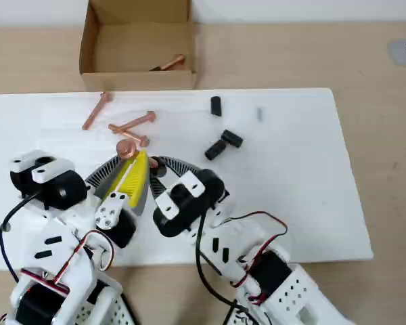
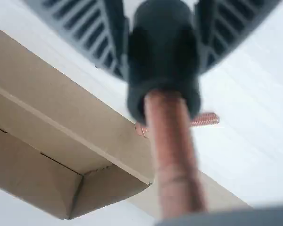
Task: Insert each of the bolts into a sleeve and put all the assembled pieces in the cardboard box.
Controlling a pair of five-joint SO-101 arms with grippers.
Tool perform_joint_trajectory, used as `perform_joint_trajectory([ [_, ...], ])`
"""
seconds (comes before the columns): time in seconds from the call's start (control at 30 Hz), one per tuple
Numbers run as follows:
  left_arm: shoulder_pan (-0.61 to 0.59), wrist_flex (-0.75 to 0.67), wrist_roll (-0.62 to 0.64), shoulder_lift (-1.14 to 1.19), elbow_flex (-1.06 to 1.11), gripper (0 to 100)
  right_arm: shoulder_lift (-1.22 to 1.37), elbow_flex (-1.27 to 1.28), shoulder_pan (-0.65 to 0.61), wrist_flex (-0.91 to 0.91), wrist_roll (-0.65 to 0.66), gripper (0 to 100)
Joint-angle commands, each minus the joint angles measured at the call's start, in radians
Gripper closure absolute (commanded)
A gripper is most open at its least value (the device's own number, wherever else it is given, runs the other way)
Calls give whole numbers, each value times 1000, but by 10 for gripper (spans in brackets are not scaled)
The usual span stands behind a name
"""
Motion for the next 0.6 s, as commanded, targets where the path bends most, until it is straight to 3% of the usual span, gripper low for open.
perform_joint_trajectory([
  [0.0, 28, 5, -15, -1, -35, 996, -27, -88, 4, -5, -11, 989],
  [0.57, 25, 3, -198, -1, -11, 994, -27, -84, 4, -5, -11, 989],
])
